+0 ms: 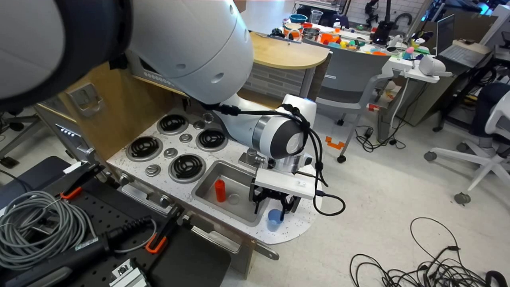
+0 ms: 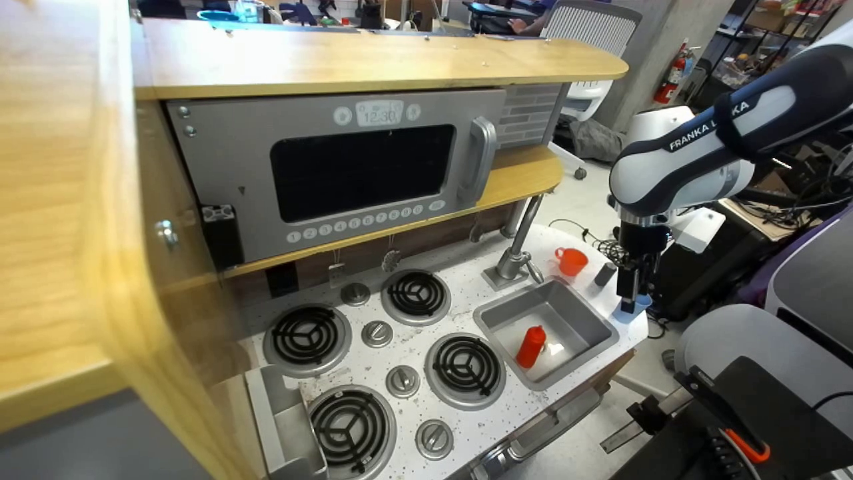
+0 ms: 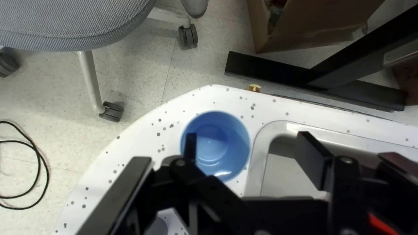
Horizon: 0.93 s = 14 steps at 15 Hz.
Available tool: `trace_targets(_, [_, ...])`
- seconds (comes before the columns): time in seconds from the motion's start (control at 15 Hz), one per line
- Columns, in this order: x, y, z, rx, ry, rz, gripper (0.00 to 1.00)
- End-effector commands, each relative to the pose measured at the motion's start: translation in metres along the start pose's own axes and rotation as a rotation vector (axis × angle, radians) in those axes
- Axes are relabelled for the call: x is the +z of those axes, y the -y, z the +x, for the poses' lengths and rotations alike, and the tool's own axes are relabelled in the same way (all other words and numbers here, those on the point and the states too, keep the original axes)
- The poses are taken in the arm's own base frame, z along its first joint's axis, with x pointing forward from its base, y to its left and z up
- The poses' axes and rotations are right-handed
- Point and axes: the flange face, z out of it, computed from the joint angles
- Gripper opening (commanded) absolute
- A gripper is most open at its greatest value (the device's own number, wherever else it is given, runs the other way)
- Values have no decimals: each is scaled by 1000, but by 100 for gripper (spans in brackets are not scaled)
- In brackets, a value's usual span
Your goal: Remove the blue cup from the sink and put it on the sink counter
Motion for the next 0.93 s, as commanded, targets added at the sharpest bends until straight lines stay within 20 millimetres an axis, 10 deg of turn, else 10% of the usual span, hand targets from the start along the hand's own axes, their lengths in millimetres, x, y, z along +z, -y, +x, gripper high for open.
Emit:
trace_targets(0.0, [-16, 5, -5, -18, -19, -30, 100])
trace_targets(0.33, [-36, 15, -21, -30, -60, -28, 100])
trace_targets(0.87, [-91, 32, -102, 19, -284, -120, 100])
